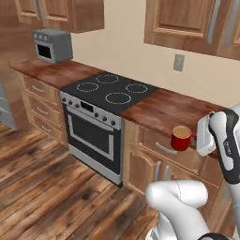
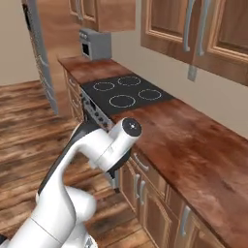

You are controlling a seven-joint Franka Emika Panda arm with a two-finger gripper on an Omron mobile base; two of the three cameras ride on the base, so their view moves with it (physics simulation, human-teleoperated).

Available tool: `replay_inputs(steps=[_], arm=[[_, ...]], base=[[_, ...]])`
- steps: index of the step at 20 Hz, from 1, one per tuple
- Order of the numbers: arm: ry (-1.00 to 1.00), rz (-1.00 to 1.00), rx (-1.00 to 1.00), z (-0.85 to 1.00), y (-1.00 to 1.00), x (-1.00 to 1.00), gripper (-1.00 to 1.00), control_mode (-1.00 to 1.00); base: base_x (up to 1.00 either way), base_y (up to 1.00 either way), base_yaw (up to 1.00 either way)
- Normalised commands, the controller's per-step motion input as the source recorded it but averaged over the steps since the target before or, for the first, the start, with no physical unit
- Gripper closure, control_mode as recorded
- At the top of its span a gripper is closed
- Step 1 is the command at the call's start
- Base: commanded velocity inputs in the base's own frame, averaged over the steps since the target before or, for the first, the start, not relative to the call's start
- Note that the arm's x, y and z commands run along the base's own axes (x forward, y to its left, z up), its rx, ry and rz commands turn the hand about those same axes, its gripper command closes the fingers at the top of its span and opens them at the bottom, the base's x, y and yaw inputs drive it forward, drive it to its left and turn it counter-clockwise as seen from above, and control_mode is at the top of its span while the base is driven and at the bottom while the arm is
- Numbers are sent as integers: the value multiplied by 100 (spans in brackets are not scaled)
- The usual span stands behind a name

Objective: Pick up the brewed coffee from the coffee machine and place it next to the breakfast plate on the dining counter.

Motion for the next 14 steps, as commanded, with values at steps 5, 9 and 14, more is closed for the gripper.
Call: replay_inputs(steps=[5, 9, 14], arm=[[0, 0, 0, 0, 0, 0, 100, 100], [0, 0, 0, 0, 0, 0, 100, 100], [0, 0, 0, 0, 0, 0, 100, 100]], base=[[1, 7, 96], [14, 0, 89], [36, 9, 80]])
